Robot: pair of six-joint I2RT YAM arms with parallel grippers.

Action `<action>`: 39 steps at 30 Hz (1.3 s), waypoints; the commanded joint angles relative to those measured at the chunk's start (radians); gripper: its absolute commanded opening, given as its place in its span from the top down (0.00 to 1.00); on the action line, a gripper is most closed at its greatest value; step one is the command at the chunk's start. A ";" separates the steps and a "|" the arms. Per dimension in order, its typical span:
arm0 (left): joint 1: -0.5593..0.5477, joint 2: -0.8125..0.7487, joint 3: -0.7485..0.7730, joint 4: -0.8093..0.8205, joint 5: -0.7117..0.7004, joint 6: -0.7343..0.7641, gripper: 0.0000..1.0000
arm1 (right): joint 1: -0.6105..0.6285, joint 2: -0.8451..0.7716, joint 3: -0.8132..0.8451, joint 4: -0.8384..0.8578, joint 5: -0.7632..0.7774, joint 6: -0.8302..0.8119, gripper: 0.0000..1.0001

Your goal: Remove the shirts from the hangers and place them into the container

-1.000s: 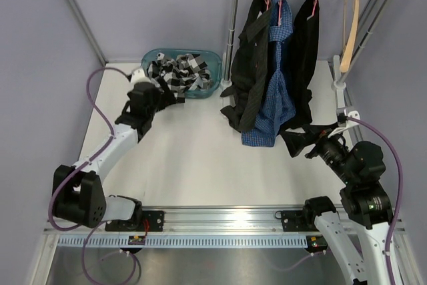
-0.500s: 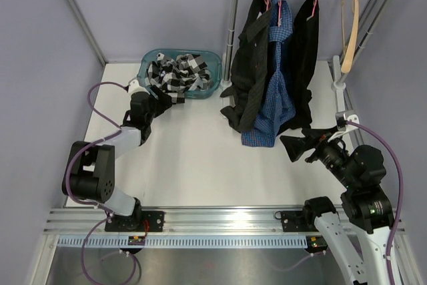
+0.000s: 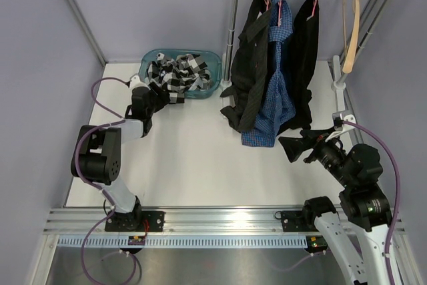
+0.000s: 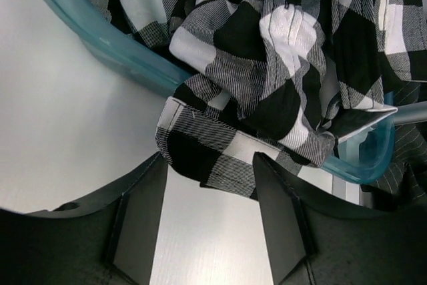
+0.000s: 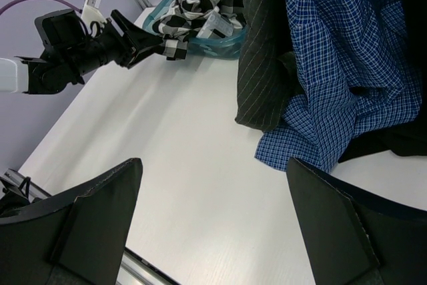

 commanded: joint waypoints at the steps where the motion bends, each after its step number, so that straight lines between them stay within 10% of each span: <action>1: 0.006 0.026 0.055 0.101 0.016 0.026 0.43 | 0.016 0.007 -0.006 0.024 -0.008 -0.015 0.00; 15: 0.014 0.028 0.060 0.085 0.016 0.041 1.00 | 0.017 0.009 -0.013 0.026 -0.003 -0.018 0.00; 28: 0.014 -0.038 0.227 -0.056 0.031 0.208 1.00 | 0.017 0.000 -0.008 0.017 -0.005 -0.020 0.01; 39: 0.014 0.293 0.658 -0.186 -0.007 0.299 1.00 | 0.017 0.012 -0.010 0.006 0.009 -0.027 0.01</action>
